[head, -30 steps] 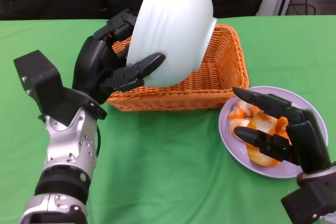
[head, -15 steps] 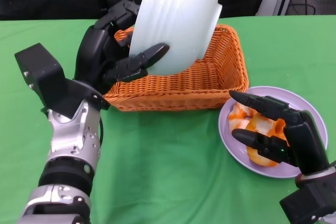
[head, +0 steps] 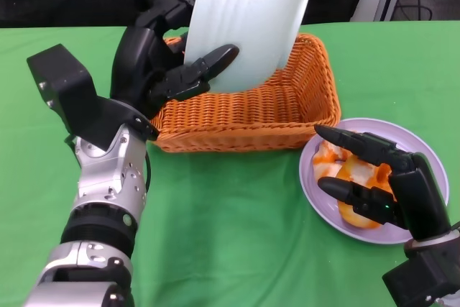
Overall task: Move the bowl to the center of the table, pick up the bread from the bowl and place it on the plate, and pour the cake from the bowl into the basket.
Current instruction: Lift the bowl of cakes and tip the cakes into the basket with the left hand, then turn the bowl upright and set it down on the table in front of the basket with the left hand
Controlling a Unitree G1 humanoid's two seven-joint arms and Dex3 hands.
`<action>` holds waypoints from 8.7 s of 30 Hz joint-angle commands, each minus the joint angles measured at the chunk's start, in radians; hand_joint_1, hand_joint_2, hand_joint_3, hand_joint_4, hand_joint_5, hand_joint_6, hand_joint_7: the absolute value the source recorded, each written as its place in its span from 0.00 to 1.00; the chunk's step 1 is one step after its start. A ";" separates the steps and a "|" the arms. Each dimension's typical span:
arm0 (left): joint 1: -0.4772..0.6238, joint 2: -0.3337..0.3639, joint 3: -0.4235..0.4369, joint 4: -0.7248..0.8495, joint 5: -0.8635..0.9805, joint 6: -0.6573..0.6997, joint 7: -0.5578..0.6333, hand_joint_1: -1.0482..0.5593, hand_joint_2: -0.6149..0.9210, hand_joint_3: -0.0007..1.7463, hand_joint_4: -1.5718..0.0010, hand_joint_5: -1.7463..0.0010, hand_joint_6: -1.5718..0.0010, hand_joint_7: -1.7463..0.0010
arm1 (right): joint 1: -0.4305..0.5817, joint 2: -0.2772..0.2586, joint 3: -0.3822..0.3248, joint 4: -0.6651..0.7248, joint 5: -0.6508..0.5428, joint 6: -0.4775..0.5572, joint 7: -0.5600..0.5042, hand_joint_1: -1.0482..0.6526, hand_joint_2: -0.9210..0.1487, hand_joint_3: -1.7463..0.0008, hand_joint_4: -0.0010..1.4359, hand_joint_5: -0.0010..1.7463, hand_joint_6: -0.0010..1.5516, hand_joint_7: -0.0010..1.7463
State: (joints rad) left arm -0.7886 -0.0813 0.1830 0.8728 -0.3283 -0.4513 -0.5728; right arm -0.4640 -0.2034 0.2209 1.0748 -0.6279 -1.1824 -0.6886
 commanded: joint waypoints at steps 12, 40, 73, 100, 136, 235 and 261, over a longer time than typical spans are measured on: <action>-0.058 -0.016 0.071 -0.126 -0.170 0.414 0.004 0.58 0.99 0.31 0.55 0.00 0.58 0.12 | -0.011 -0.020 0.007 0.004 -0.007 0.007 -0.014 0.29 0.00 0.96 0.71 0.07 0.51 0.01; -0.120 0.002 0.215 -0.080 -0.328 0.799 0.039 0.58 0.99 0.34 0.58 0.00 0.64 0.00 | -0.018 -0.026 0.019 0.016 -0.010 0.011 -0.017 0.28 0.00 0.96 0.72 0.07 0.52 0.01; -0.182 0.011 0.306 -0.066 -0.423 1.008 0.072 0.58 0.95 0.33 0.60 0.00 0.63 0.06 | -0.003 -0.036 0.021 -0.008 0.020 -0.004 -0.003 0.28 0.00 0.96 0.71 0.06 0.51 0.00; -0.210 -0.005 0.341 -0.097 -0.484 1.079 0.169 0.59 0.84 0.53 0.60 0.00 0.65 0.00 | 0.020 -0.041 -0.019 -0.037 0.086 -0.047 0.113 0.31 0.00 0.95 0.68 0.05 0.49 0.01; -0.227 -0.047 0.400 -0.048 -0.551 1.107 0.202 0.58 0.81 0.56 0.57 0.00 0.61 0.02 | 0.021 -0.039 -0.019 -0.022 0.071 -0.033 0.109 0.29 0.00 0.95 0.69 0.05 0.50 0.01; -0.273 -0.045 0.415 0.019 -0.570 0.984 0.091 0.60 0.77 0.65 0.57 0.00 0.61 0.00 | 0.033 -0.057 -0.007 -0.015 0.026 -0.060 0.082 0.28 0.00 0.95 0.70 0.07 0.52 0.00; -0.119 0.006 0.163 -0.175 -0.313 0.639 -0.128 0.57 0.99 0.38 0.57 0.00 0.62 0.02 | 0.027 -0.047 -0.026 -0.022 0.049 -0.088 0.067 0.29 0.00 0.95 0.69 0.08 0.51 0.00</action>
State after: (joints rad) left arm -0.9003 -0.0972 0.3493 0.6968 -0.6539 0.2238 -0.6736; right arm -0.4384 -0.2421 0.2106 1.0582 -0.5967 -1.2579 -0.6188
